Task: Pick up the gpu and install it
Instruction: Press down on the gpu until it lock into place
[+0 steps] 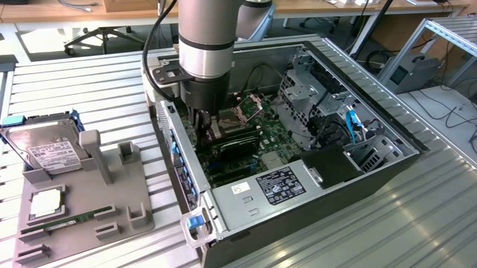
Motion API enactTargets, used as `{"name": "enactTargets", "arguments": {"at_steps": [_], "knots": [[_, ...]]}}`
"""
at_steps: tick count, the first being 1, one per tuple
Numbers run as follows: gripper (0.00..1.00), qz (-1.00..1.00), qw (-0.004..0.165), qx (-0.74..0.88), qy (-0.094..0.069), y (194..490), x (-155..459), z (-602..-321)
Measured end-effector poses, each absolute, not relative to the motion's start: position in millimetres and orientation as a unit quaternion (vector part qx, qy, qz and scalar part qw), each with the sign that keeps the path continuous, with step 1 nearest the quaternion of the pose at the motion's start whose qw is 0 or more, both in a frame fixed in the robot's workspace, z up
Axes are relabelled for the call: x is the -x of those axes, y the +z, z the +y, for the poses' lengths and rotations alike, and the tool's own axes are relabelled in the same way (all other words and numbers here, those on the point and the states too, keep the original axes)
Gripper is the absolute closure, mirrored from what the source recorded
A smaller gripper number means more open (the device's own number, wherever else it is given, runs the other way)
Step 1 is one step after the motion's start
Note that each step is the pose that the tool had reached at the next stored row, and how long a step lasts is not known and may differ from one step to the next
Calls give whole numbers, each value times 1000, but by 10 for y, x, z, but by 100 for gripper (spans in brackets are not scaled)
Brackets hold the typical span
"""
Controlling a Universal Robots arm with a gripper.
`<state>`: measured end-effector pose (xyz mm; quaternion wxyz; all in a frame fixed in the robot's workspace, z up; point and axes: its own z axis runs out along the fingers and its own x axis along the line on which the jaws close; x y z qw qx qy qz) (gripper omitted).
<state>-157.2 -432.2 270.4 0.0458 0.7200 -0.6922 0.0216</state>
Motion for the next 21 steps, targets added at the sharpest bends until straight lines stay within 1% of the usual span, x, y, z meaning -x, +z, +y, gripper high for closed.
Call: {"name": "enactTargets", "arguments": {"at_steps": [10, 16, 21], "knots": [[89, -692, 46, -720, 22, 2708, 1551, -4322], [89, -692, 46, -720, 22, 2850, 1548, -4323], [89, -692, 47, -720, 20, 2860, 1463, -4322]]}}
